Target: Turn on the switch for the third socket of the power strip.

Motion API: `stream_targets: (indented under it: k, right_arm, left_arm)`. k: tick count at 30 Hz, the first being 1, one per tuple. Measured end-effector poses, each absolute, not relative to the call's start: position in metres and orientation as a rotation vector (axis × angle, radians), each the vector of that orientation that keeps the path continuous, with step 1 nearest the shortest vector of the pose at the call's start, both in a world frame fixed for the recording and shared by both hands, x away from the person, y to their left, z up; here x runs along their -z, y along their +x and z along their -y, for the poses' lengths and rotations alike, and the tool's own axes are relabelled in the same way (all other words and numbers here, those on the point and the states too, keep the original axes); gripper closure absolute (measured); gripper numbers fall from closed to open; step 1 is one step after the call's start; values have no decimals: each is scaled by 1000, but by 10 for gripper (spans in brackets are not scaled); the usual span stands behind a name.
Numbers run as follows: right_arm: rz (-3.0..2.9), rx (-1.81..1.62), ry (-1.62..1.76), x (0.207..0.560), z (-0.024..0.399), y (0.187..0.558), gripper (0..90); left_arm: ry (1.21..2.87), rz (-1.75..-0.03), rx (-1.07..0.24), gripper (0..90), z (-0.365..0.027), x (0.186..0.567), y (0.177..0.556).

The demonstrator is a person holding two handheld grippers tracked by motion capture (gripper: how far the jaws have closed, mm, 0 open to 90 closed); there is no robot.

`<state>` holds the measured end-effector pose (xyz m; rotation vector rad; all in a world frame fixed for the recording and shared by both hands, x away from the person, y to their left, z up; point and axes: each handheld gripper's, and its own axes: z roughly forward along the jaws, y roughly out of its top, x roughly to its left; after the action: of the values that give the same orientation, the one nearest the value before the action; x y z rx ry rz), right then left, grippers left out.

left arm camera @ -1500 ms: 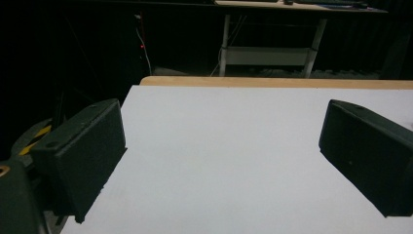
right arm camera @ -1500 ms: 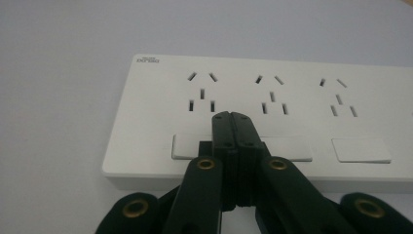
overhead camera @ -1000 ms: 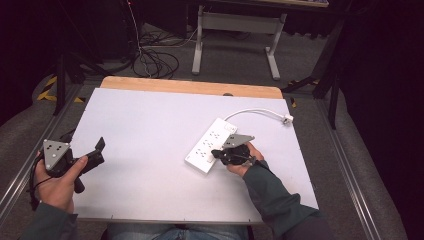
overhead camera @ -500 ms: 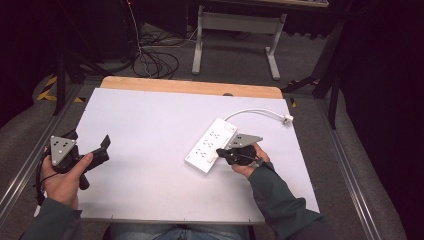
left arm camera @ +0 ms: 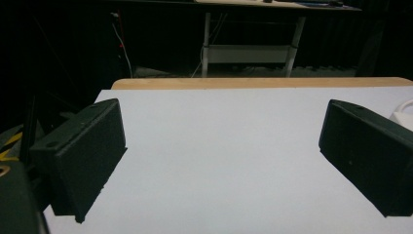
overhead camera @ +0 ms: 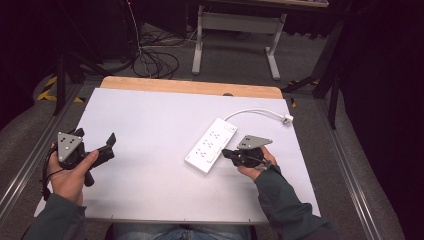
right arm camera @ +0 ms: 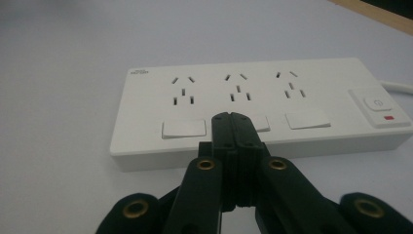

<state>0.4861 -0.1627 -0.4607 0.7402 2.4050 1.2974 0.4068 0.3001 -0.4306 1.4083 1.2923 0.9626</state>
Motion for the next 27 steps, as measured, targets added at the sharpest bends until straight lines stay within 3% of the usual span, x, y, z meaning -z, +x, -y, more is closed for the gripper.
stream_targets:
  k: [27]
  right_arm:
    - [-2268, -1496, 766, 444, 203, 464, 900]
  left_arm:
    - [1419, -1282, -955, 37, -297, 431, 410]
